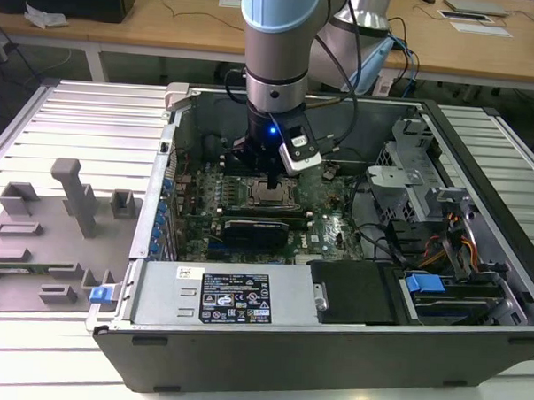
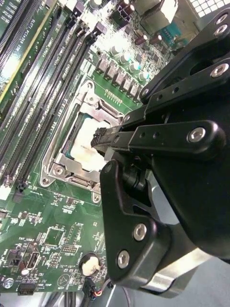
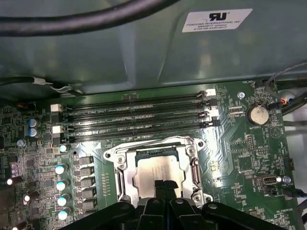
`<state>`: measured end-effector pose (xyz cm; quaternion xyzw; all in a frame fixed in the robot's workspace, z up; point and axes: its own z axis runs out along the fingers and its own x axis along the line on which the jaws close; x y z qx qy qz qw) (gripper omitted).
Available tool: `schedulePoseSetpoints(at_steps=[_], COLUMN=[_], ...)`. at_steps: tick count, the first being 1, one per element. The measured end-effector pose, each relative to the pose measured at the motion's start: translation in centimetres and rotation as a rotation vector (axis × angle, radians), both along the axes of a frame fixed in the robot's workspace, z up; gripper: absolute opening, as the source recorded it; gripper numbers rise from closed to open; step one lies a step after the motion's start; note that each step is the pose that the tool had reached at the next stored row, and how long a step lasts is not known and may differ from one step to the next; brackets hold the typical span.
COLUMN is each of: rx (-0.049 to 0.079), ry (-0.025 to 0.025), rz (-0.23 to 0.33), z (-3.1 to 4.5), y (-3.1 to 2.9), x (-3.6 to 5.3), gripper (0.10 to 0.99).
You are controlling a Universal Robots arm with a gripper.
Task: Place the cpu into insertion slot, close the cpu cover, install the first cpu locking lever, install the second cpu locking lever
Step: 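Install the second cpu locking lever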
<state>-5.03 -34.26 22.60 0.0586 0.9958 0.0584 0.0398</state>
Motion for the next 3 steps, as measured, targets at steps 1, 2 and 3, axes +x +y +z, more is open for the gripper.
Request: schedulePoseSetpoints(at_steps=[1, 2, 3], rx=[-0.001, -0.001, -0.001], ry=[0.0, 0.0, 0.0001], rz=[0.0, 0.0, 0.0], z=[0.0, 0.0, 0.0], y=[0.0, 0.0, 0.0], x=[0.0, 0.0, 0.0], gripper=[0.106, 0.106, 0.106])
